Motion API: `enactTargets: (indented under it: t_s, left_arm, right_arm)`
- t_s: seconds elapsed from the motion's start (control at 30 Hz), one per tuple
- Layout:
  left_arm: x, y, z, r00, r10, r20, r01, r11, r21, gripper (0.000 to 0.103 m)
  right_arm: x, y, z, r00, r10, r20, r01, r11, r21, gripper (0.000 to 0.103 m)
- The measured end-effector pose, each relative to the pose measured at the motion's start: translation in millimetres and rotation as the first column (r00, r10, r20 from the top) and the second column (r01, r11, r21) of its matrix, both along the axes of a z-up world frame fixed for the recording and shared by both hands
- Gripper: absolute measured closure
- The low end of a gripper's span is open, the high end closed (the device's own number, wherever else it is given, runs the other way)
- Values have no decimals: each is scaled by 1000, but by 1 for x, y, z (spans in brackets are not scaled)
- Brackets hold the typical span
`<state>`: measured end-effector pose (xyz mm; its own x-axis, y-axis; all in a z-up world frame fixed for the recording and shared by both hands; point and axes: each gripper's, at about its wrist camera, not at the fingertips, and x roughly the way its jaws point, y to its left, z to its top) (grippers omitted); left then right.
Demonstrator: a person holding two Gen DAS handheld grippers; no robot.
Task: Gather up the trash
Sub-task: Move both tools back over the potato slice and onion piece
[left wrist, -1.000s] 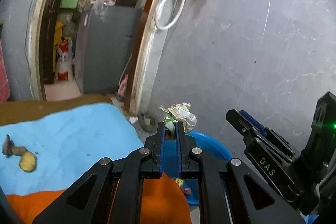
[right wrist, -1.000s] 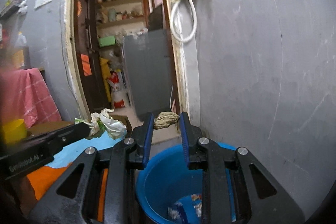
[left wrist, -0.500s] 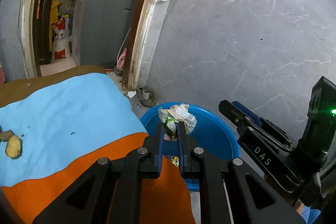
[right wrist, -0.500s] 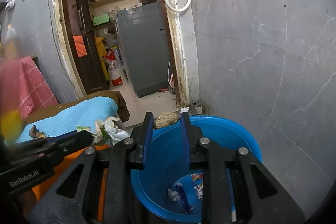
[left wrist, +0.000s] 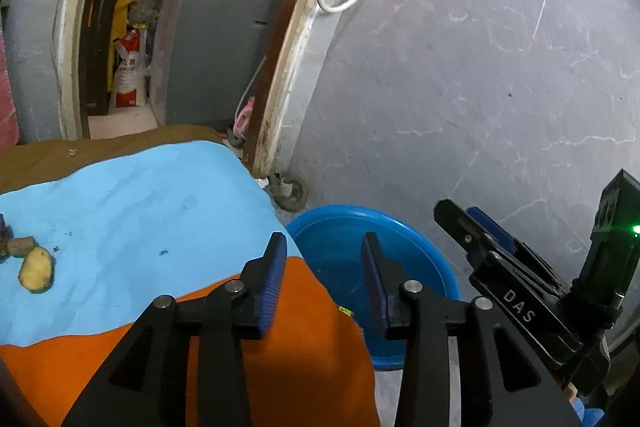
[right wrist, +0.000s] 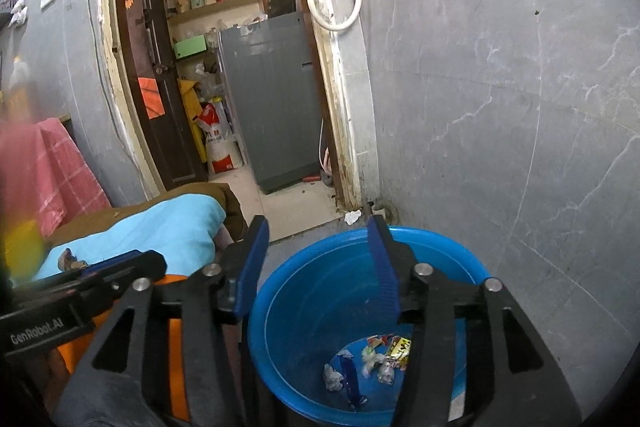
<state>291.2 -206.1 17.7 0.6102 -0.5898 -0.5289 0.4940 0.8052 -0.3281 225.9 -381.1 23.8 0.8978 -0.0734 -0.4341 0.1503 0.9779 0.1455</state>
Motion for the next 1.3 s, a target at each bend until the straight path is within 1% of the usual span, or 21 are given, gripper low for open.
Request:
enactTargets:
  t_s: [0.2, 0.23, 0.27, 0.3, 0.33, 0.37, 0.43, 0.47, 0.53, 0.63, 0.8, 0.87, 1.03, 1.23, 1.3]
  left_arm:
    - [0, 14, 5, 999, 50, 15, -49, 999, -10, 58]
    - [-1, 18, 6, 998, 61, 20, -61, 998, -9, 54]
    - [-2, 18, 7, 997, 70, 24, -70, 998, -8, 48]
    - [-2, 21, 7, 996, 83, 27, -83, 997, -6, 44]
    - [-3, 24, 8, 995, 98, 31, -98, 995, -3, 37]
    - [-4, 27, 8, 993, 114, 37, -114, 993, 2, 26]
    - [-6, 34, 10, 986, 157, 59, -158, 987, 10, 14]
    - [-9, 41, 11, 978, 191, 81, -192, 981, 8, 10]
    - [-13, 51, 15, 966, 235, 105, -236, 972, 2, 6]
    - [-18, 68, 21, 946, 292, 141, -294, 956, -9, 5]
    - [-29, 92, 30, 910, 356, 210, -360, 933, -19, 4]
    - [-34, 99, 33, 897, 371, 240, -376, 926, -26, 4]
    - [-46, 116, 37, 859, 402, 318, -423, 906, -3, 4]
    - [-58, 138, 36, 818, 436, 375, -473, 881, 8, 4]
    - [-62, 149, 37, 798, 446, 405, -494, 869, 17, 4]
  right_arm:
    - [0, 0, 1, 1000, -3, 14, 3, 1000, 2, 11]
    - [0, 0, 2, 1000, -2, 16, 2, 1000, 2, 8]
    - [-1, 1, 2, 1000, -1, 20, 1, 1000, 2, 6]
    - [-1, 1, 2, 1000, 1, 26, -1, 1000, 2, 2]
    - [-2, 3, 3, 999, 4, 33, -4, 1000, 3, 0]
    - [-2, 3, 3, 999, 7, 40, -7, 1000, 3, 0]
    - [-5, 5, 3, 998, 14, 53, -14, 1000, 2, 0]
    - [-6, 7, 4, 998, 21, 66, -21, 1000, 0, 0]
    - [-8, 10, 7, 996, 28, 90, -27, 1000, -5, 0]
    - [-12, 17, 12, 991, 39, 130, -38, 999, -14, 0]
    - [-19, 29, 19, 975, 54, 213, -49, 998, -30, 0]
    - [-21, 35, 22, 969, 58, 241, -50, 998, -41, 0]
    - [-23, 53, 26, 951, 95, 293, -82, 995, -56, 0]
    - [-30, 81, 34, 918, 150, 367, -124, 988, -95, 0]
    - [-31, 87, 35, 913, 159, 375, -130, 986, -102, 0]
